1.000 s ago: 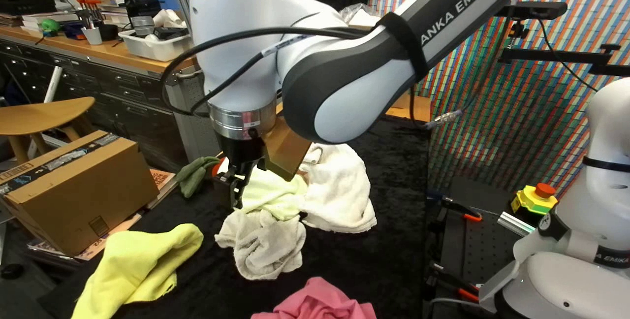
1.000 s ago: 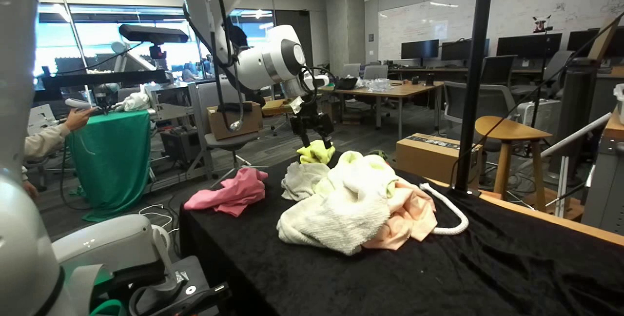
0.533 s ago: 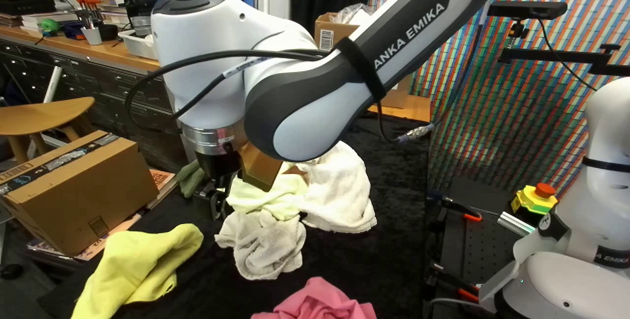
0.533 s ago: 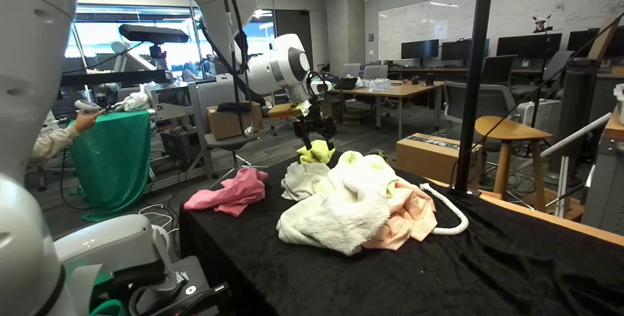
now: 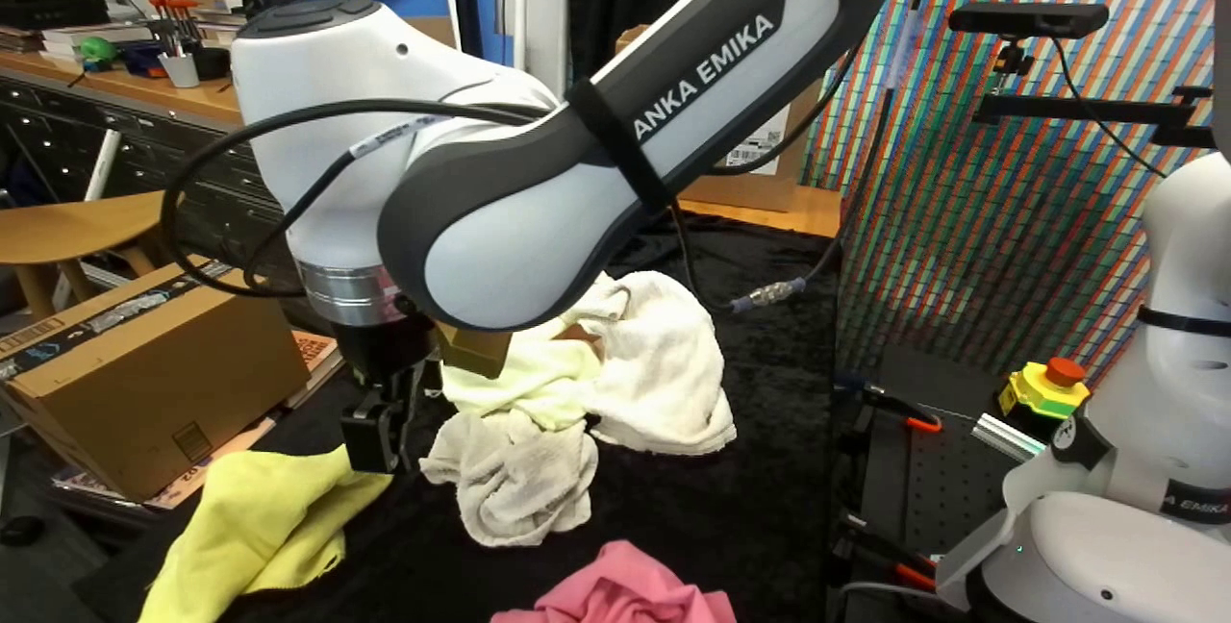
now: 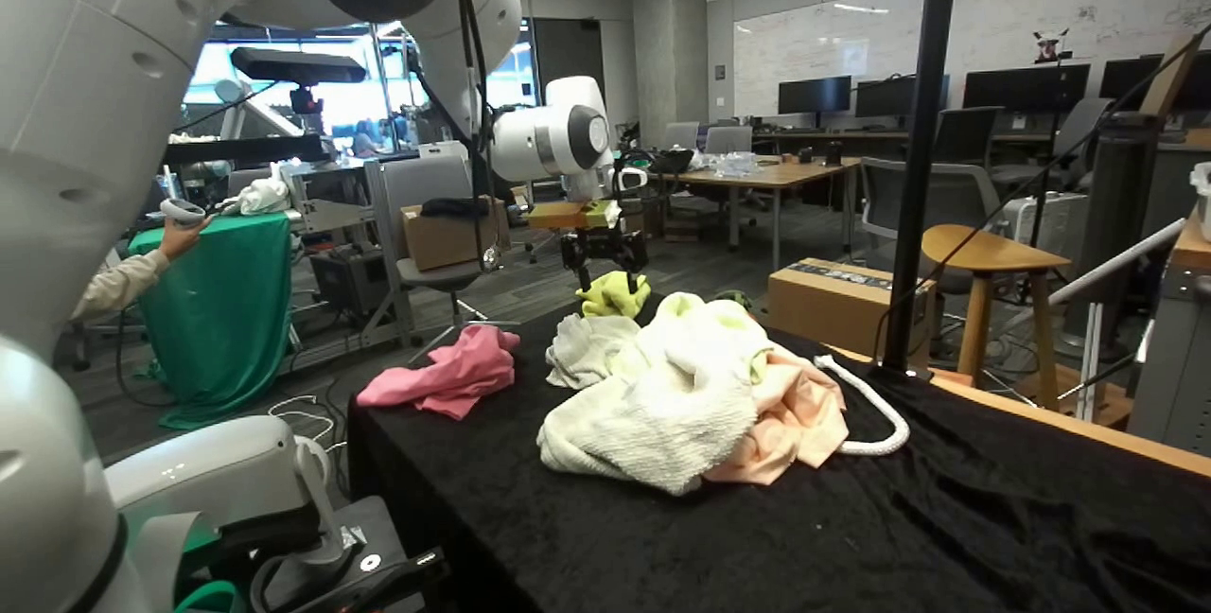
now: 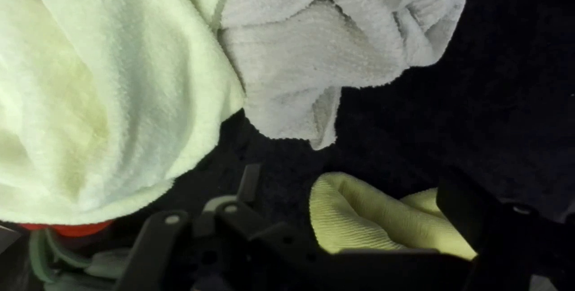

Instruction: Pile the t-shirts and towels on the left side of the table

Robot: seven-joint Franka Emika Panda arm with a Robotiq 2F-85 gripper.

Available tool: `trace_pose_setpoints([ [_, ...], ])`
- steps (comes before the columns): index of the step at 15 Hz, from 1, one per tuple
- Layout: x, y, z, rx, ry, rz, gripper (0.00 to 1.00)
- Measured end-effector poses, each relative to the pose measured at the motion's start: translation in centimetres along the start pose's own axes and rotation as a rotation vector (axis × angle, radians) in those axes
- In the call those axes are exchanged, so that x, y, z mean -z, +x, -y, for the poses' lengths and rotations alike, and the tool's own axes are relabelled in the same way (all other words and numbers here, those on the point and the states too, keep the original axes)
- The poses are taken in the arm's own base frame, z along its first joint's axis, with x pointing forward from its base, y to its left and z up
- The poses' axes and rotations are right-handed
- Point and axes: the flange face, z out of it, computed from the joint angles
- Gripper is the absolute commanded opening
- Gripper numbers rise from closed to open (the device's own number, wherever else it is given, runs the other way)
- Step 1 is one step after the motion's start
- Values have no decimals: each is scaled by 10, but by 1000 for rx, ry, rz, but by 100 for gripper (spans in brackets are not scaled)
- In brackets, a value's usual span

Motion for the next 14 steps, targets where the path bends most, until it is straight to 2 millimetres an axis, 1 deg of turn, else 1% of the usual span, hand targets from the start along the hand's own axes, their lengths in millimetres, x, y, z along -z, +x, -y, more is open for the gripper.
trace_pose_setpoints([
  [7,-15,19,15,138,30,17,100],
  [10,-16,25,22,164,30,5,100],
  [14,-13,31,32,193,32,-24,100],
])
